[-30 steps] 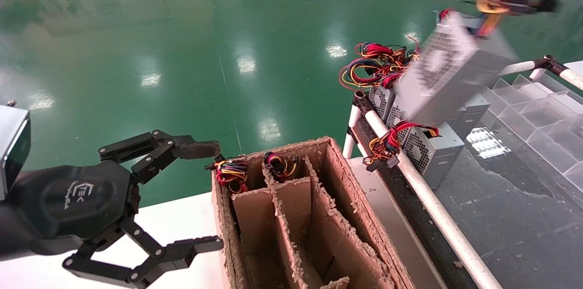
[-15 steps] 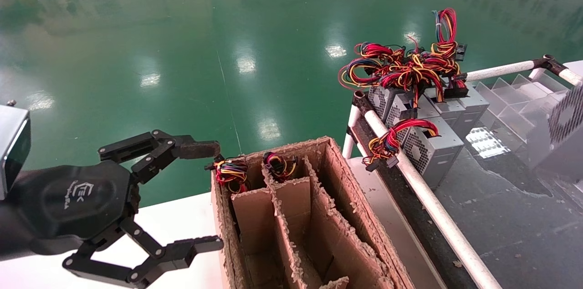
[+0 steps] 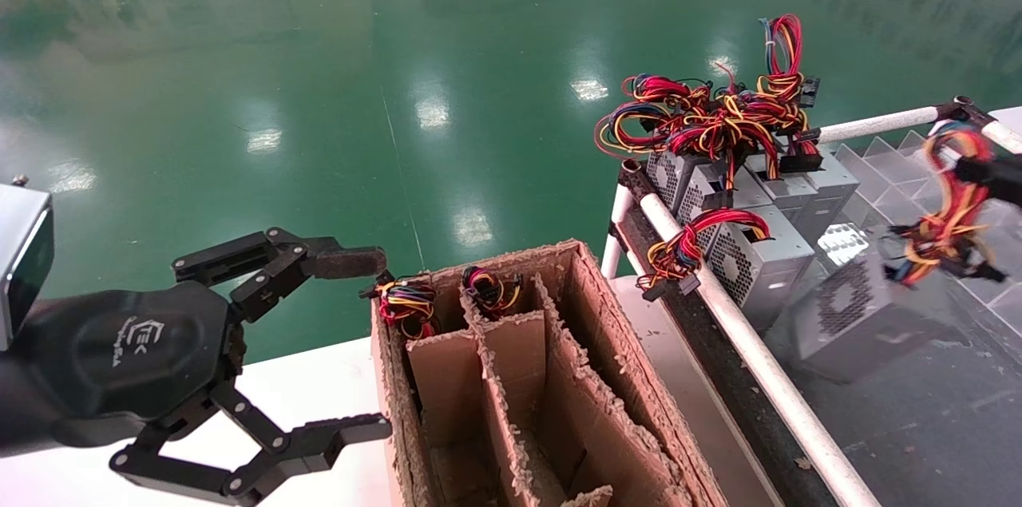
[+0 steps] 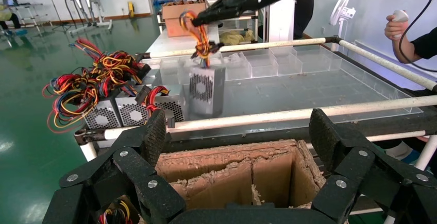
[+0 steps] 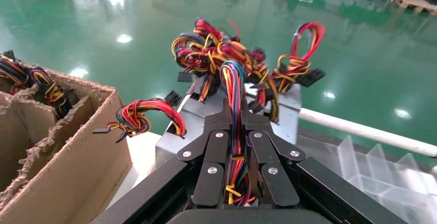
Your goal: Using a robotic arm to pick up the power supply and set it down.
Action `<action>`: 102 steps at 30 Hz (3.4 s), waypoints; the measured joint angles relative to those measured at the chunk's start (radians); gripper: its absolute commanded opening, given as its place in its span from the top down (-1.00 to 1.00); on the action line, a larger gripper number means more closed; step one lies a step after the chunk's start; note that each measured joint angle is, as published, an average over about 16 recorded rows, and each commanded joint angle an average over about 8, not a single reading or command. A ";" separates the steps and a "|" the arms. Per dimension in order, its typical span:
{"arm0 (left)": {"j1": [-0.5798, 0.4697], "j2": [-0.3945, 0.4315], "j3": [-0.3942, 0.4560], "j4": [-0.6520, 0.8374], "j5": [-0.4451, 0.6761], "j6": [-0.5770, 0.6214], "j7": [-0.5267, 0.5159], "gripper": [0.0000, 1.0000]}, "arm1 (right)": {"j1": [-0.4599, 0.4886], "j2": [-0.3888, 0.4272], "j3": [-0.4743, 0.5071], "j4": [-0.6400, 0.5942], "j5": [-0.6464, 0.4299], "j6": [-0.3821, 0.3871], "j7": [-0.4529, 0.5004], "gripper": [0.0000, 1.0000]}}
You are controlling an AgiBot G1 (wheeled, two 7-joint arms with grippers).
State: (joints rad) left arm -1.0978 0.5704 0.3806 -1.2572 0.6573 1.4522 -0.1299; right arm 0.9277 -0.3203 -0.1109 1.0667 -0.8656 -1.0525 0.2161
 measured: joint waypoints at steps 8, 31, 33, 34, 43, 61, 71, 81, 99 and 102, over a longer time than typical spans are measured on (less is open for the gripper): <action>0.000 0.000 0.000 0.000 0.000 0.000 0.000 -1.00 | 0.128 -0.115 -0.088 -0.025 -0.106 0.021 0.011 1.00; 0.000 0.000 0.000 0.000 0.000 0.000 0.000 -1.00 | 0.457 -0.354 -0.224 -0.320 -0.288 -0.046 -0.103 0.98; 0.000 0.000 0.000 0.000 0.000 0.000 0.000 -1.00 | 0.464 -0.361 -0.223 -0.337 -0.285 -0.053 -0.119 0.63; 0.000 0.000 0.000 0.000 0.000 0.000 0.000 -1.00 | 0.466 -0.364 -0.222 -0.344 -0.283 -0.057 -0.126 0.38; 0.000 0.000 0.000 0.000 0.000 0.000 0.000 -1.00 | 0.471 -0.372 -0.215 -0.384 -0.263 -0.096 -0.168 -1.00; 0.000 0.000 0.000 0.000 0.000 0.000 0.000 -1.00 | 0.435 -0.323 -0.189 -0.377 -0.216 -0.129 -0.143 -1.00; 0.000 0.000 0.000 0.000 0.000 0.000 0.000 -1.00 | 0.401 -0.299 -0.117 -0.330 -0.096 -0.153 -0.129 -1.00; 0.000 0.000 0.000 0.000 0.000 0.000 0.000 -1.00 | 0.364 -0.293 -0.097 -0.253 -0.028 -0.193 -0.115 -1.00; 0.000 0.000 0.000 0.000 0.000 0.000 0.000 -1.00 | 0.288 -0.293 -0.122 -0.088 0.029 -0.281 -0.085 -1.00; 0.000 0.000 0.000 0.000 0.000 0.000 0.000 -1.00 | 0.275 -0.292 -0.126 -0.060 0.039 -0.296 -0.080 -1.00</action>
State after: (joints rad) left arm -1.0977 0.5703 0.3811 -1.2567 0.6569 1.4519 -0.1296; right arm 1.2029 -0.6127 -0.2371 1.0064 -0.8270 -1.3480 0.1366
